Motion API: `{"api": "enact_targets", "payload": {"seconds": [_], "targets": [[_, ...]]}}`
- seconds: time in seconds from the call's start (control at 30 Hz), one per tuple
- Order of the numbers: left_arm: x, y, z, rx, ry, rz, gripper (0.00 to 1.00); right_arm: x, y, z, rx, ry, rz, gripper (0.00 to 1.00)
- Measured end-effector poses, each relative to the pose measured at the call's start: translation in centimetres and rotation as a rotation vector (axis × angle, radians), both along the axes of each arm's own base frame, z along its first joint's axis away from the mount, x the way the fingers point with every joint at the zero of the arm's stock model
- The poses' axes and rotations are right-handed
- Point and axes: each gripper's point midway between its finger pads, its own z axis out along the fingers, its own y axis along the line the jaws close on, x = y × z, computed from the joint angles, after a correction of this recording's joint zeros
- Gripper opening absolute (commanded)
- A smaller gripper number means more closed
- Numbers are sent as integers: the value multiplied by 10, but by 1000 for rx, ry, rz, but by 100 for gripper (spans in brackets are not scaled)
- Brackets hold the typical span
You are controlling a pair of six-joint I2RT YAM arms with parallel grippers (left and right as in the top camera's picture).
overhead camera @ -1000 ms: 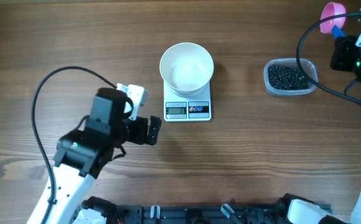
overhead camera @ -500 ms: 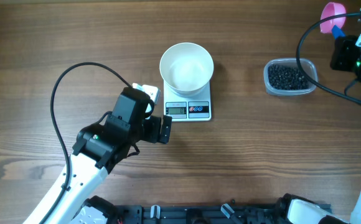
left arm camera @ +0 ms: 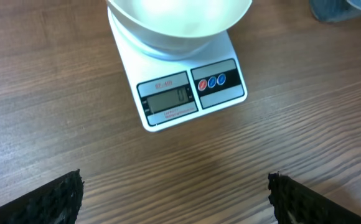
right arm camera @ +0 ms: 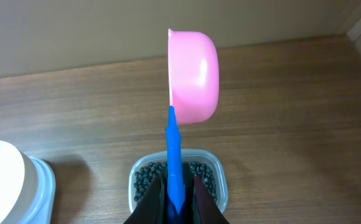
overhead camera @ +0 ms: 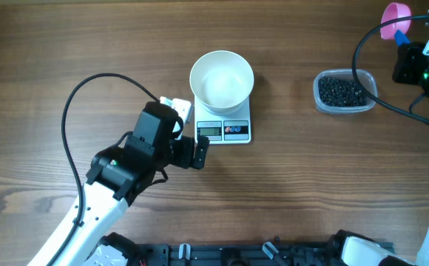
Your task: Scoop item into bowl and weigh 150g on scale
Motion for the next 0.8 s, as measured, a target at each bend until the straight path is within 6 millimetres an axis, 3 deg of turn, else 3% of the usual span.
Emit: {"api": "enact_targets", "payload": {"seconds": [0.8], "targets": [[7, 3, 4, 39, -54, -12, 100, 3, -1, 4, -7, -21, 0, 4]]}}
